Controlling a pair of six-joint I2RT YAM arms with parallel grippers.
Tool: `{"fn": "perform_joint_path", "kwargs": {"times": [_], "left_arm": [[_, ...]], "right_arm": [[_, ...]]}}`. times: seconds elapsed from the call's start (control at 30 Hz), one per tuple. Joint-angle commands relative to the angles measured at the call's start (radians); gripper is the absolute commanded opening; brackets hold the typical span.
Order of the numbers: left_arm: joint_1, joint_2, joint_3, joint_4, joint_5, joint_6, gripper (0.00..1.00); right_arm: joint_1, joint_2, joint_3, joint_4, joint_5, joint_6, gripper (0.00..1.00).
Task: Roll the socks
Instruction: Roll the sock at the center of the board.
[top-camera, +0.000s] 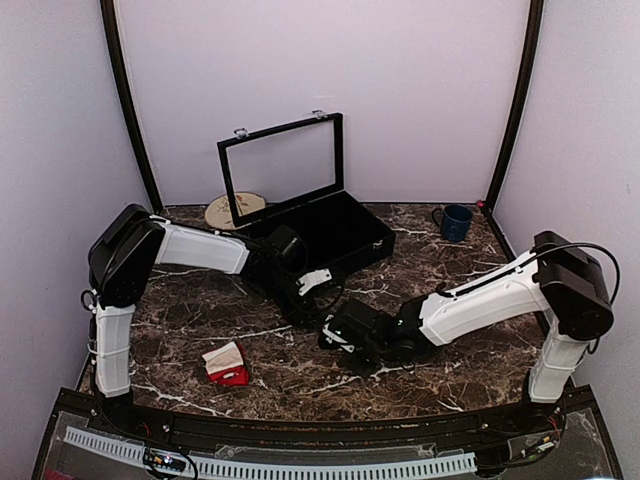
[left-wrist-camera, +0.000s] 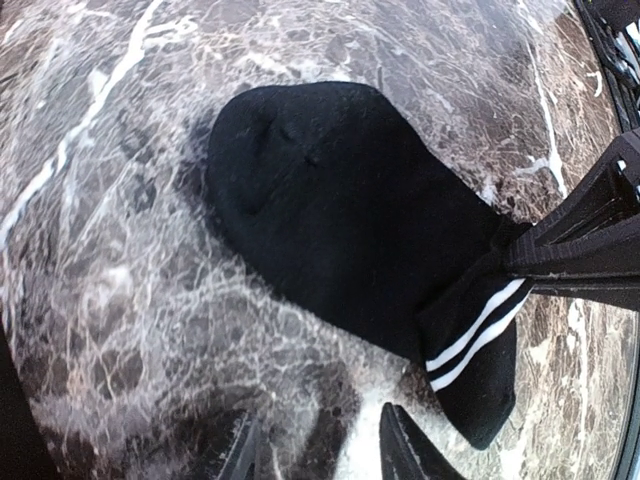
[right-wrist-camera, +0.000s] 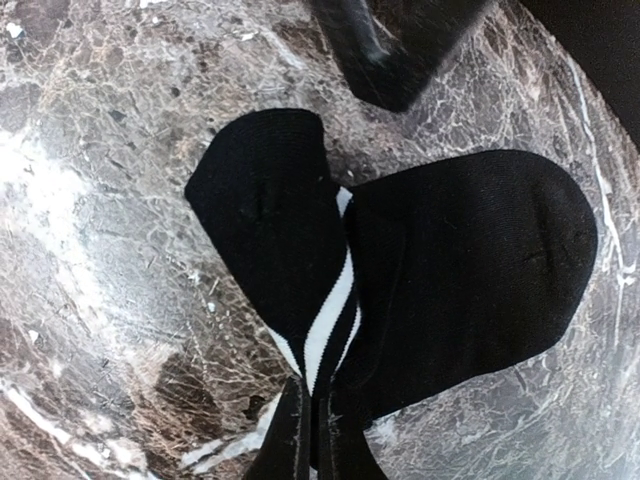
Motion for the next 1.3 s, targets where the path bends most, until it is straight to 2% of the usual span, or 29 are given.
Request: {"fn": "perform_joint_path", "kwargs": {"times": [0.0, 0.37, 0.63, 0.9, 1.13, 1.17, 1.2, 1.27], "left_arm": [[0.01, -0.077, -0.06, 0.045, -0.05, -0.043, 0.44], [0.009, -0.203, -0.236, 0.202, -0.089, -0.137, 0.44], [0.003, -0.338, -0.425, 0.39, -0.074, -0.203, 0.44], [-0.092, -0.458, -0.596, 0.581, -0.035, -0.085, 0.45], [-0.177, -0.454, -0.633, 0.662, -0.029, -0.001, 0.48], [-0.187, -0.453, -0.635, 0.672, -0.033, 0.009, 0.53], [-0.196, -0.45, -0.634, 0.678, -0.038, 0.022, 0.76], [-0.213, -0.435, -0.625, 0.676, -0.057, 0.05, 0.87]], "right_arm": [[-0.023, 0.035, -0.037, -0.214, -0.142, 0.039, 0.0], [-0.098, -0.01, -0.016, -0.255, -0.342, 0.074, 0.0], [-0.145, 0.009, 0.011, -0.281, -0.508, 0.097, 0.0], [-0.237, 0.012, 0.035, -0.301, -0.713, 0.121, 0.0], [-0.325, 0.034, 0.031, -0.314, -0.892, 0.135, 0.0], [-0.336, 0.038, 0.027, -0.311, -0.922, 0.139, 0.0], [-0.346, 0.041, 0.021, -0.306, -0.951, 0.143, 0.0], [-0.366, 0.046, 0.012, -0.295, -1.008, 0.15, 0.0]]}}
